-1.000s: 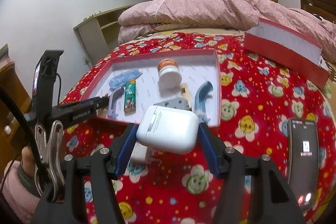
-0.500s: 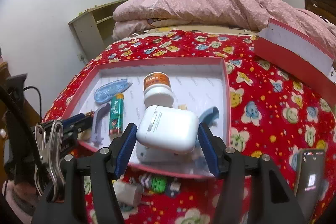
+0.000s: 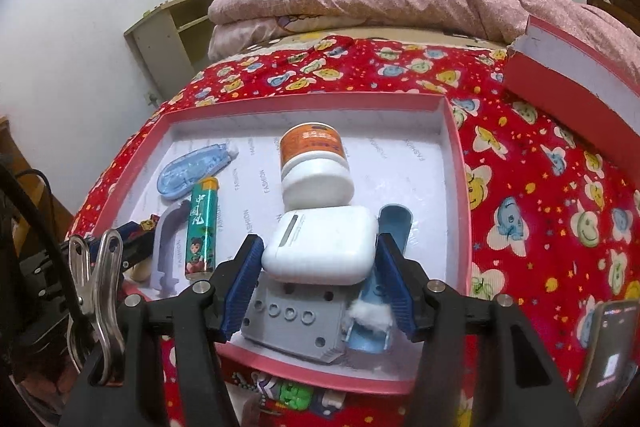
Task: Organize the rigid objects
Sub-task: 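Lower the earbud case and red figurine into the tray and open both grippers, then move the right gripper to the green figurine keychain while the left approaches the white charger plug, then grasp the green figurine keychain with the right gripper while the left grasps the white charger plug, then carry the green keychain and white plug over the tray with both grippers, then lower the keychain and plug into the tray and open both grippers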
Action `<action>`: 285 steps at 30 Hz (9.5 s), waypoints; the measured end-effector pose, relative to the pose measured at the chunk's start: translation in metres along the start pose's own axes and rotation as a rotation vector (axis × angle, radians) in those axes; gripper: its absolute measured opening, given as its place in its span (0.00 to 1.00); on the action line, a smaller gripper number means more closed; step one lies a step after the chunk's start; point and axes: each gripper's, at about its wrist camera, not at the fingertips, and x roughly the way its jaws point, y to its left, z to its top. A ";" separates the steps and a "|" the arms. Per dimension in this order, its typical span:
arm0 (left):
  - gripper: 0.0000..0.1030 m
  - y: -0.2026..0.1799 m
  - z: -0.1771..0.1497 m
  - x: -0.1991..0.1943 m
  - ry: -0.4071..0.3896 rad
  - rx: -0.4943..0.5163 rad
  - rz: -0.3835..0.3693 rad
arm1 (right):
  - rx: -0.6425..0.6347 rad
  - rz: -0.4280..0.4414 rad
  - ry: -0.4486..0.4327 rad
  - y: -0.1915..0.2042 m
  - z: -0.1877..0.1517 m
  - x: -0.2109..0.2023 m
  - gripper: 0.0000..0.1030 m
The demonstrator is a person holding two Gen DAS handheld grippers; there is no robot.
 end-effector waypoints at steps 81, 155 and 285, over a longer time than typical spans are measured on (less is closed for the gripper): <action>0.61 -0.126 -0.065 -0.024 0.056 0.210 -0.080 | -0.105 -0.050 -0.015 0.002 -0.179 -0.109 0.77; 0.38 -0.013 -0.086 -0.052 -0.009 -0.035 0.112 | -0.022 -0.193 -0.032 0.029 -0.092 -0.039 0.48; 0.68 -0.019 0.062 0.003 -0.040 0.013 0.124 | -0.029 -0.099 -0.112 0.013 0.028 -0.011 0.72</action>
